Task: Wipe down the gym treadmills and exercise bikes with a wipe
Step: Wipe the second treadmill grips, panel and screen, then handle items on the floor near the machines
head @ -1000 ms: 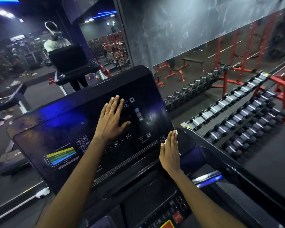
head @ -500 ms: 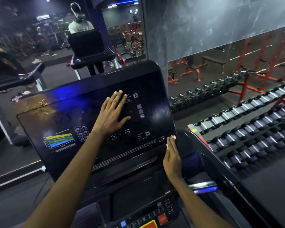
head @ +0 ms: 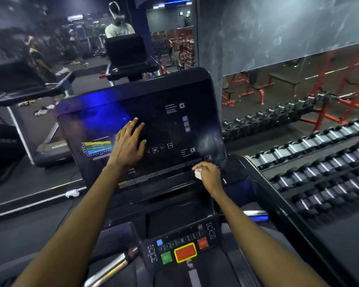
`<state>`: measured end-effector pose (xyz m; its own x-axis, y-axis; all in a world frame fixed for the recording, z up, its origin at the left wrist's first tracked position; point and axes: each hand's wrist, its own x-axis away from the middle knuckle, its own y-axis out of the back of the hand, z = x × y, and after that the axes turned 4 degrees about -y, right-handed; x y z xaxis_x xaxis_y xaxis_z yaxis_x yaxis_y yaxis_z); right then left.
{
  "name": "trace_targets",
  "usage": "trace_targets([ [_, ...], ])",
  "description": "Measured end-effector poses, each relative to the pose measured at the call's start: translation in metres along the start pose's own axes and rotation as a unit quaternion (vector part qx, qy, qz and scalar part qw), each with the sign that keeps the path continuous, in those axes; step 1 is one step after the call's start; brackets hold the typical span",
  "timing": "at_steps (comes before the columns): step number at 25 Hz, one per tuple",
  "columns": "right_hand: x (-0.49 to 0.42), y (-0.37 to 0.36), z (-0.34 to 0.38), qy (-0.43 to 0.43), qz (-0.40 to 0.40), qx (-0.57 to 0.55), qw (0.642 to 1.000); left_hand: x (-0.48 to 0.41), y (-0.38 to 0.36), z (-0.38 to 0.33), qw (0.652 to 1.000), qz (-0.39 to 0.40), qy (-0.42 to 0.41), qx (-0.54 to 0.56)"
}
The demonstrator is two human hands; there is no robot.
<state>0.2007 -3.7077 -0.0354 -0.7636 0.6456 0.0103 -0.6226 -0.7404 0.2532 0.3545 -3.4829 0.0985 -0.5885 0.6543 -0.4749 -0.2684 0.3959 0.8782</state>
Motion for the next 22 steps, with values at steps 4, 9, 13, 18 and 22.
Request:
trace_targets([
  [4, 0.012, -0.022, 0.05, 0.014, 0.079, 0.019, 0.997, 0.054, 0.041, 0.028, 0.996, -0.02, 0.083, 0.015],
  [9, 0.027, -0.072, 0.113, 0.11, 0.162, 0.119, 0.974, 0.133, 0.103, 0.068, 0.981, -0.015, 0.191, -0.011],
  [13, 0.042, -0.13, 0.154, 0.177, 0.226, 0.173, 0.942, 0.196, 0.148, 0.086, 0.973, 0.008, 0.221, -0.07],
  [18, 0.095, -0.213, 0.201, 0.217, 0.353, 0.203, 0.887, 0.284, 0.199, 0.1, 0.945, -0.008, 0.306, -0.118],
  [22, 0.154, -0.27, 0.232, 0.265, 0.451, 0.233, 0.82, 0.363, 0.242, 0.088, 0.909, -0.004, 0.392, -0.146],
])
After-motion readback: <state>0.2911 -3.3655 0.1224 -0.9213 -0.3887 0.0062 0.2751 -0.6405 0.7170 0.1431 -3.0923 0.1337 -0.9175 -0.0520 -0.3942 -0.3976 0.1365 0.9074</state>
